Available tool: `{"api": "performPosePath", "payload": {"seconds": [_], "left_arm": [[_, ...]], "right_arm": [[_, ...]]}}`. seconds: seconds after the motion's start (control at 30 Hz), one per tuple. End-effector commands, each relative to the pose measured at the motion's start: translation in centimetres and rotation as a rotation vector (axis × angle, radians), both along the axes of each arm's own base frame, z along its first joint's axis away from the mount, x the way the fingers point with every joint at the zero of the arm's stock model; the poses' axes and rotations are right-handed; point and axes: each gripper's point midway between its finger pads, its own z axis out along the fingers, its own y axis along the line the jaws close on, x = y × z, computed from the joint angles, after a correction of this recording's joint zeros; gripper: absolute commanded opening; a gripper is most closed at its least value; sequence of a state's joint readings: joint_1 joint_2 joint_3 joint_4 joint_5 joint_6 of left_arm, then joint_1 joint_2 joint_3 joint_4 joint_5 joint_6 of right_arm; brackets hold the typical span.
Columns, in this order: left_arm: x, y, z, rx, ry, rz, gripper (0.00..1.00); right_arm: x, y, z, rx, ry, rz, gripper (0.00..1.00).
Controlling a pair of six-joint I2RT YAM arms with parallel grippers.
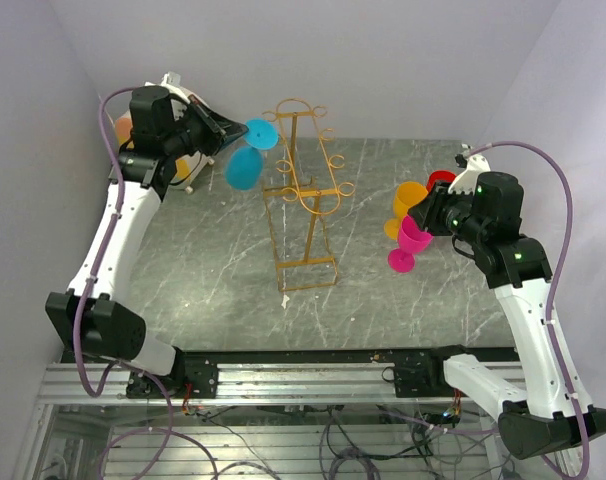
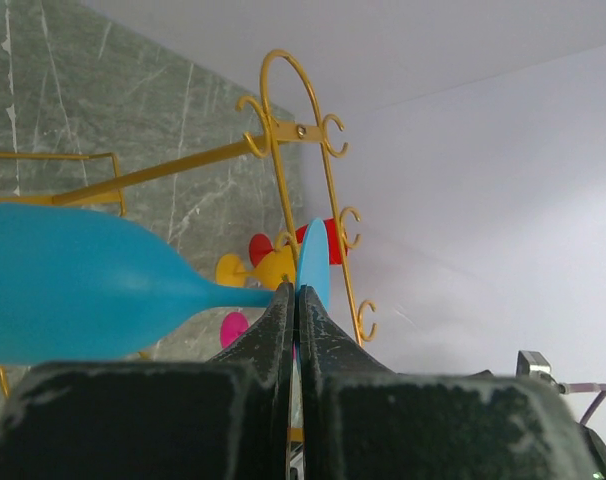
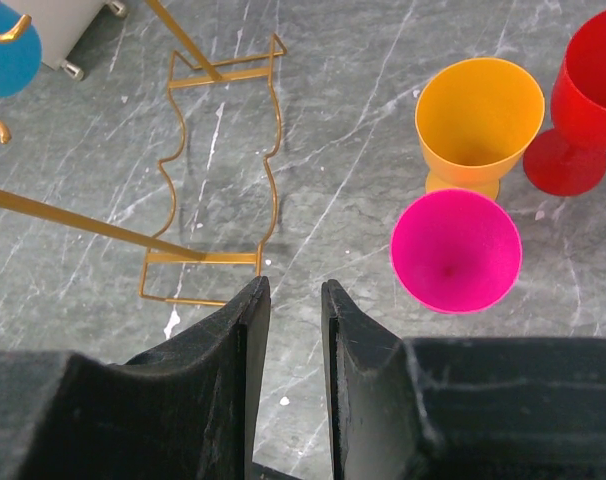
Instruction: Take the wine glass off the wine glass rack
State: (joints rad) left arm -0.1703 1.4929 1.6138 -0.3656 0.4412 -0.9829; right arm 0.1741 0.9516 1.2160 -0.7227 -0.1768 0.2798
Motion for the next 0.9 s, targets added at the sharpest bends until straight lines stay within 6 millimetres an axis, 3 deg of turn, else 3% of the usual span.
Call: {"api": "performPosePath", "payload": {"seconds": [0.0,0.23,0.4,0.57,0.73,0.87], "left_arm": [[-2.5,1.1,3.7,-0.001,-0.105,0.021,0.07],[-7.4,1.7,7.4,-0.043,-0.223,0.014,0.07],[-13.3,1.4,12.9,-0.145,-0.425,-0.060,0.07],[-19.3,1.5,17.2,-0.204,-0.601,-0.130,0.07],[-24.2,1.1,19.4,-0.303,-0.729,-0.252,0.07],[-26.7,0.5,19.8,-0.394,-0.776,-0.380,0.07]], "right_arm": [[0.3,0.5,0.5,0.018,-0.018,0.018,0.27],[0.0,2.6,2.2,0.088,-0.048,0.124,0.27],[-1.3,6.4,6.9,0.232,-0.157,0.345,0.29],[-4.7,10.5,12.4,0.430,-0.283,0.685,0.38],[-7.1,12.0,16.8,0.589,-0.419,0.901,0.50],[-7.4,12.9,18.4,0.653,-0.468,1.001,0.56]]}}
